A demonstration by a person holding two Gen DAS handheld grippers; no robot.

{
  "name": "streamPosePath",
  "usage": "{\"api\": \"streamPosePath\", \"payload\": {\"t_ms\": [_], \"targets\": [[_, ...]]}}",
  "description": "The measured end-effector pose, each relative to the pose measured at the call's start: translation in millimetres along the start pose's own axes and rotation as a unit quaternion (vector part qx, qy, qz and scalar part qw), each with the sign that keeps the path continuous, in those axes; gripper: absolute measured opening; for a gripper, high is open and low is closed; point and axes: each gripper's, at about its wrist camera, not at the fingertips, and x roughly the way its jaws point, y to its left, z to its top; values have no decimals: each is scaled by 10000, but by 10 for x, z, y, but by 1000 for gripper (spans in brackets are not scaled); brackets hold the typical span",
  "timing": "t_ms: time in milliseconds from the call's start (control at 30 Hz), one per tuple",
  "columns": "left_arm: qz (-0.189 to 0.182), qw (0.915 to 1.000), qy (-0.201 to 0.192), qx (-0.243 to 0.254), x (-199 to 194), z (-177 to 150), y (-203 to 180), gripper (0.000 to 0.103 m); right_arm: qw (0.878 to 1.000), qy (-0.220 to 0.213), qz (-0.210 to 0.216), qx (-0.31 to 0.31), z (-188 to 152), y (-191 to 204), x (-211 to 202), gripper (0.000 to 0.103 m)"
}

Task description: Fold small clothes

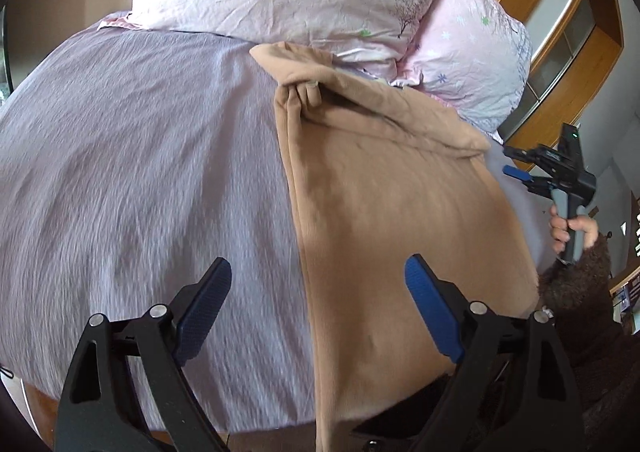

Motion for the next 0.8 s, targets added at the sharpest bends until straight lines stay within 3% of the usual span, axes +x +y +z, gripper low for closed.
{"api": "streamPosePath", "payload": {"t_ms": [200,333,433,567,800], "targets": [[-153,9998,84,-78,-115,-335,-28,81,9963,516,420,551,-699,-392,-394,59],[-60,9994,245,255,-139,-461,-210,70,9917,769,907,495,-1159,-446,-545,46],[21,9982,387,459,-123,-534,-341,59,9908,824,1034,293,-1389,-411,-611,38],[359,9945,541,816,-125,-603,-448,45,9904,850,1080,149,-1552,-418,-728,37],[-275,9992,270,-87,-243,-933,-190,48,9894,939,1089,-181,-1815,-456,-877,37]]}}
